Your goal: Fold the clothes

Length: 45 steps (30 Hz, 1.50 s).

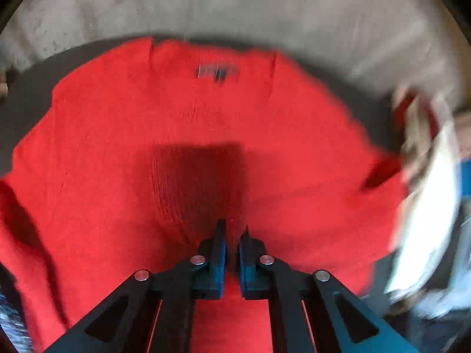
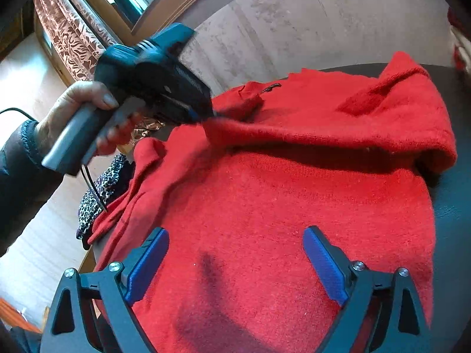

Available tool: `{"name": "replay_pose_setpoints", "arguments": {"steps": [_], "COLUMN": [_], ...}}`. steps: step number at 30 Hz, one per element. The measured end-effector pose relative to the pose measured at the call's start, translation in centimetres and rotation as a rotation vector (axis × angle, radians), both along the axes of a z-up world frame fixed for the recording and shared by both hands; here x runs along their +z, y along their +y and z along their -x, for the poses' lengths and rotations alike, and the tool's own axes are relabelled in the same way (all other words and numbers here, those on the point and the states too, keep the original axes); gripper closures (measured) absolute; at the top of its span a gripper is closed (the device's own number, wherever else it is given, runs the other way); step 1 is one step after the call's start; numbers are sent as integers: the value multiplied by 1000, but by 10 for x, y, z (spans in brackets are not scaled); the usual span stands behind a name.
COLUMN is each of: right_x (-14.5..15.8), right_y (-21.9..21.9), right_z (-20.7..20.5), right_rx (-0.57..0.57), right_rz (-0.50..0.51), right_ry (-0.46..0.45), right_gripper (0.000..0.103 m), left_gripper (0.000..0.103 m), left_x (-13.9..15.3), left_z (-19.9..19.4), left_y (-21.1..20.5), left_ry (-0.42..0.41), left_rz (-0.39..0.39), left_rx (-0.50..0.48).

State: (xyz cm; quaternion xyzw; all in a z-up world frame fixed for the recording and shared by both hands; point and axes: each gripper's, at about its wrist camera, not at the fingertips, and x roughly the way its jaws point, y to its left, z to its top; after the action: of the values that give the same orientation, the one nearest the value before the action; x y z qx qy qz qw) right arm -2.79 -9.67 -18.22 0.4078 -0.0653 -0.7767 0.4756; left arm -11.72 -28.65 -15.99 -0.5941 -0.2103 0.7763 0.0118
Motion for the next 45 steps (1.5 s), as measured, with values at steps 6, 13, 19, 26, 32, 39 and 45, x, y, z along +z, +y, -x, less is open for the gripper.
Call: {"name": "replay_pose_setpoints", "arguments": {"steps": [6, 13, 19, 26, 32, 39, 45], "right_x": [0, 1, 1, 2, 3, 40, 78], "right_y": [0, 0, 4, 4, 3, 0, -32], "right_z": [-2, -2, 3, 3, 3, 28, 87], "right_rx": [-2, -2, 3, 15, 26, 6, 59], "right_rz": [-5, -7, 19, 20, 18, -9, -148], "right_ry": [0, -4, -29, -32, -43, -29, 130], "right_gripper": [9, 9, 7, 4, 1, 37, 20], "left_gripper": [98, 98, 98, 97, 92, 78, 70], "left_x": [145, 156, 33, -41, -54, -19, -33], "left_z": [-19, -69, -104, -175, -222, -212, -167], "left_y": [-31, -64, -109, -135, -128, -143, -146], "left_ry": [556, 713, 496, 442, 475, 508, 385], "left_rz": [-241, -156, -192, -364, -448, -423, -397], "left_rx": [69, 152, 324, 467, 442, 443, 402]}}
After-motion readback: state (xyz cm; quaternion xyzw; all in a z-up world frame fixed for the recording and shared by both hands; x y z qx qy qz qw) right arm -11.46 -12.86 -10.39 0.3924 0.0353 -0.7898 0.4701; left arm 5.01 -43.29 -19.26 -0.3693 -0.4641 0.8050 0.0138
